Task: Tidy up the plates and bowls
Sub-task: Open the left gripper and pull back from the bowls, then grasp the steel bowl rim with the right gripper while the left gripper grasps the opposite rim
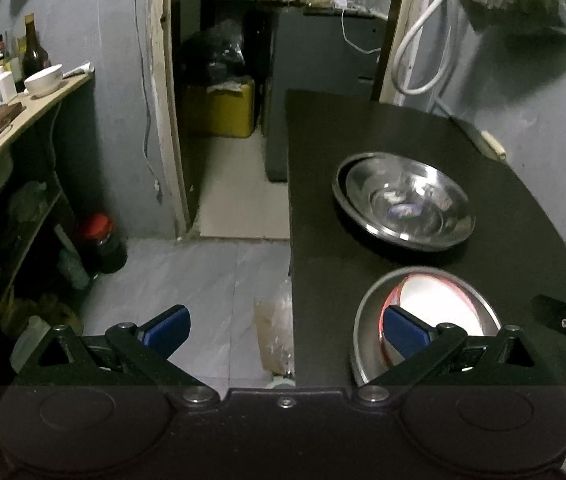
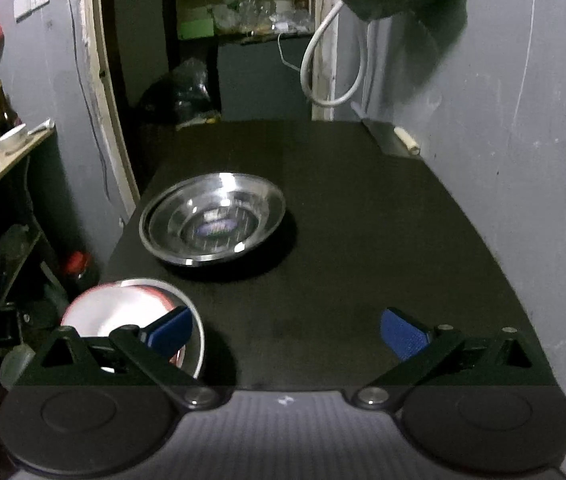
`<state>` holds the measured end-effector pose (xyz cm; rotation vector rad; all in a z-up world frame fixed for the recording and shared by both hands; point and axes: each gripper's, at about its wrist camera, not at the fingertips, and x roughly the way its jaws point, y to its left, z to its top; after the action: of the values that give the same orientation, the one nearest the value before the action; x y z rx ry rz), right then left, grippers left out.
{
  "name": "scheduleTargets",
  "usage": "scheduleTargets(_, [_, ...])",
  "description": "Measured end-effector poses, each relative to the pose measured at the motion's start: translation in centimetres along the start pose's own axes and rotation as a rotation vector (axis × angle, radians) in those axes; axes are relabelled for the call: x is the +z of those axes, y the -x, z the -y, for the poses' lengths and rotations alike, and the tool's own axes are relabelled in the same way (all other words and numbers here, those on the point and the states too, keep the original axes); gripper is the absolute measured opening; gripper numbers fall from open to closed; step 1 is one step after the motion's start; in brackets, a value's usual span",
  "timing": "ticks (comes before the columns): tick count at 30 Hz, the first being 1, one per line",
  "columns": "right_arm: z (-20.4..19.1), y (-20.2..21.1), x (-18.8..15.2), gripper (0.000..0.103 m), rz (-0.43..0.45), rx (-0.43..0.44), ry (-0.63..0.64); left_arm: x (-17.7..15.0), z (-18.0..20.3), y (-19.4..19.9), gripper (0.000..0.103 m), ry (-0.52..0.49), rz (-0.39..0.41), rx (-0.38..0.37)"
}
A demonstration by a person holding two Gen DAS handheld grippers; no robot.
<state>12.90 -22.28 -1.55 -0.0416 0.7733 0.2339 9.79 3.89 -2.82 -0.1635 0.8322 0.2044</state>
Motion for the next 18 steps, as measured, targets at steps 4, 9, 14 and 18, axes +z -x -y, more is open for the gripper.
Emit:
scheduleTargets(4, [-0.1,0.1,-1.0,0.103,-0.035,0.005,-0.003,-0.7,-0.2,0.0,0.102,0.0,-0.023,0.007])
scheduleTargets(9, [-0.2,-0.6,-1.0,0.103,-0.073,0.026,0.011,-0.8,-0.1,-0.5,0.102,0.001,-0.052,0.027])
scheduleTargets(14, [0.1,-2.4,-0.5,0.103,-0.144,0.042,0.05,-0.3,0.7,-1.4,0.102,0.007,-0.089,0.054])
scheduleTargets(18, [0.4,-3.4,0.3,0.103,-0.164,0.076,0.067,0.3,1.6,-2.0,0.102,-0.025,-0.136,0.074])
